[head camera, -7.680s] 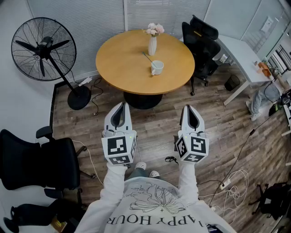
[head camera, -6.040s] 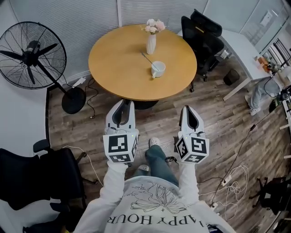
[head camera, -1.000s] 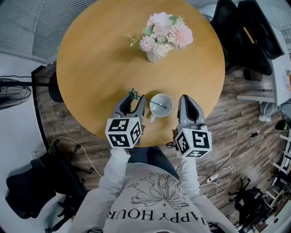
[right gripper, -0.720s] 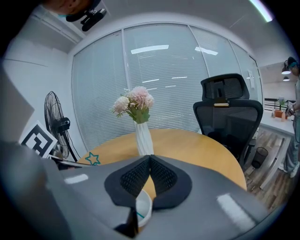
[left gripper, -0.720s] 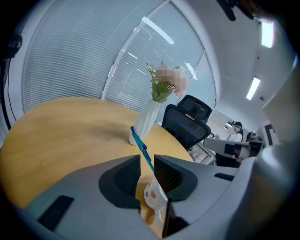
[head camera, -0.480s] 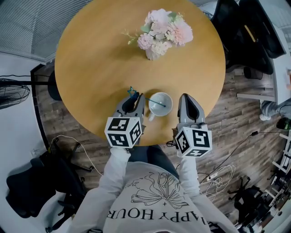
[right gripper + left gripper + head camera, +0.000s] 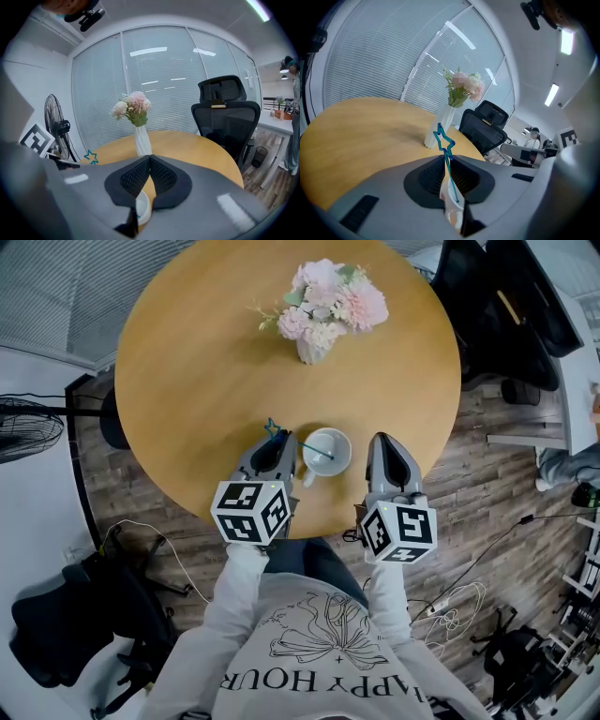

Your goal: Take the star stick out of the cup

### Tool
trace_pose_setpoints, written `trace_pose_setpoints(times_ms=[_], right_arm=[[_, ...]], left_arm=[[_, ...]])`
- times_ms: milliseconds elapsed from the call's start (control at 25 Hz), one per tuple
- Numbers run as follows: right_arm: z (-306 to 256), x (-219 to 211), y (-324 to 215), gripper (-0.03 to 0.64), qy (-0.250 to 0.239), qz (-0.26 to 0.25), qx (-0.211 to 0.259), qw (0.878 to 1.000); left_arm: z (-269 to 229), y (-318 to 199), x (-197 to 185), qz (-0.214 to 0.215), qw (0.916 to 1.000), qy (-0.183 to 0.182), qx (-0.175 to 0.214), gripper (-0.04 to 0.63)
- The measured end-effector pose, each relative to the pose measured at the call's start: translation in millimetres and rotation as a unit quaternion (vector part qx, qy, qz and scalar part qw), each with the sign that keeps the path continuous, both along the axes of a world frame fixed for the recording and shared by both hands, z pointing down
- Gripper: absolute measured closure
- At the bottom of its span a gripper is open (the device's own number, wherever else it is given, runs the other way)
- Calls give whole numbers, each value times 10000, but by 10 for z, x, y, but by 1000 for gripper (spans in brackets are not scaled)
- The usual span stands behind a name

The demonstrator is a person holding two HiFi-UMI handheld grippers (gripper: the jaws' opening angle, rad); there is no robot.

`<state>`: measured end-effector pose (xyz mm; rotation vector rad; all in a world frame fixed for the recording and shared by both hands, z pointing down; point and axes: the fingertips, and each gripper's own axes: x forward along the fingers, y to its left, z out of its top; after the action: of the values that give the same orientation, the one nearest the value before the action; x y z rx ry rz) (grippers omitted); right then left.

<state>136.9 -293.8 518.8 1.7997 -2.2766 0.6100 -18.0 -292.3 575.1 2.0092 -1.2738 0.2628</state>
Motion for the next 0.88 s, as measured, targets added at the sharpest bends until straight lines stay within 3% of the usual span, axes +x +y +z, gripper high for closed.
trace_pose_setpoints(times_ms=[880], right_arm=[[-668, 85, 293, 606, -77, 45, 671, 9977]], left_arm=[[-775, 230, 98, 40, 9970, 135, 756, 574]])
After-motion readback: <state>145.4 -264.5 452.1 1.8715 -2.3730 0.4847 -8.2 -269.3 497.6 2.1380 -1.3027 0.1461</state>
